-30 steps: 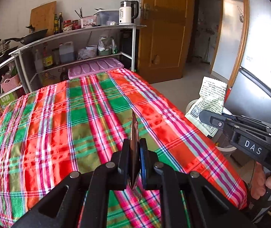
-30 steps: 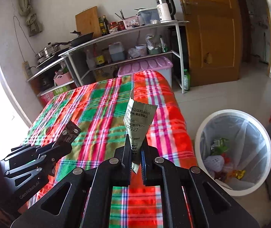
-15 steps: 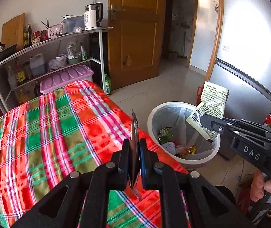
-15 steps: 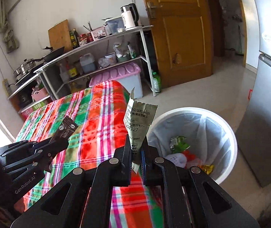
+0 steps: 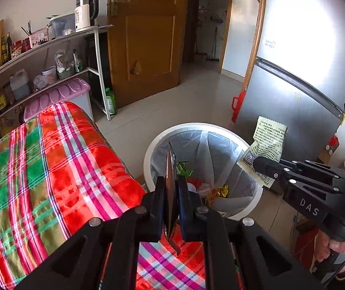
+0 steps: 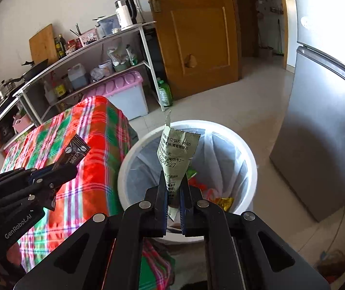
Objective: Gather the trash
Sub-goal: 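Open both grippers to drop the wrapper and packet into the bin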
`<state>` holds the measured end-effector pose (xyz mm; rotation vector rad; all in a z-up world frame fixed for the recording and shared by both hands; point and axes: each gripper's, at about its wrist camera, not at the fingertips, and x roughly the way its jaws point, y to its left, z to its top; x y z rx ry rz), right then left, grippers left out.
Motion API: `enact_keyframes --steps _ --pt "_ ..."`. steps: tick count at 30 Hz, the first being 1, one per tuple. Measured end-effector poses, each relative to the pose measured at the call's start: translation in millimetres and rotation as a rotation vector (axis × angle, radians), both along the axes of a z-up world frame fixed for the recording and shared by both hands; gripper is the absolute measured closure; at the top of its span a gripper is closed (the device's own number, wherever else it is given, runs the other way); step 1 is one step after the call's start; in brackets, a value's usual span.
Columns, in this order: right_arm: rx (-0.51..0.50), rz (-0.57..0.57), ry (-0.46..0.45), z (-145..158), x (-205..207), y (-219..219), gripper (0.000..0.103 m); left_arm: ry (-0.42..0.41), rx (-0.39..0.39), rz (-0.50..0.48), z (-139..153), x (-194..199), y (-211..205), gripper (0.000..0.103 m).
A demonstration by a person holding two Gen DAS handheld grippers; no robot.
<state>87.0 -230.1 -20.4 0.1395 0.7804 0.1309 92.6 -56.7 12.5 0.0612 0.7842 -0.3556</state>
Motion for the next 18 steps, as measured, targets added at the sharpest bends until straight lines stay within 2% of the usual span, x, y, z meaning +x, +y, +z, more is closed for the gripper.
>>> enact_keyframes --steps 6,17,18 --pt "-0.028 -0.021 0.061 -20.1 13.1 -8.3 0.096 0.048 0.013 -0.014 -18.0 13.1 -15.0 0.092" --pt "-0.049 -0.018 0.166 -50.8 33.7 -14.8 0.094 0.088 0.021 -0.010 -33.3 24.5 -30.1 0.091" --pt "-0.047 -0.012 0.170 -51.8 34.5 -14.2 0.093 0.085 0.022 -0.011 -33.1 25.0 -30.5 0.088"
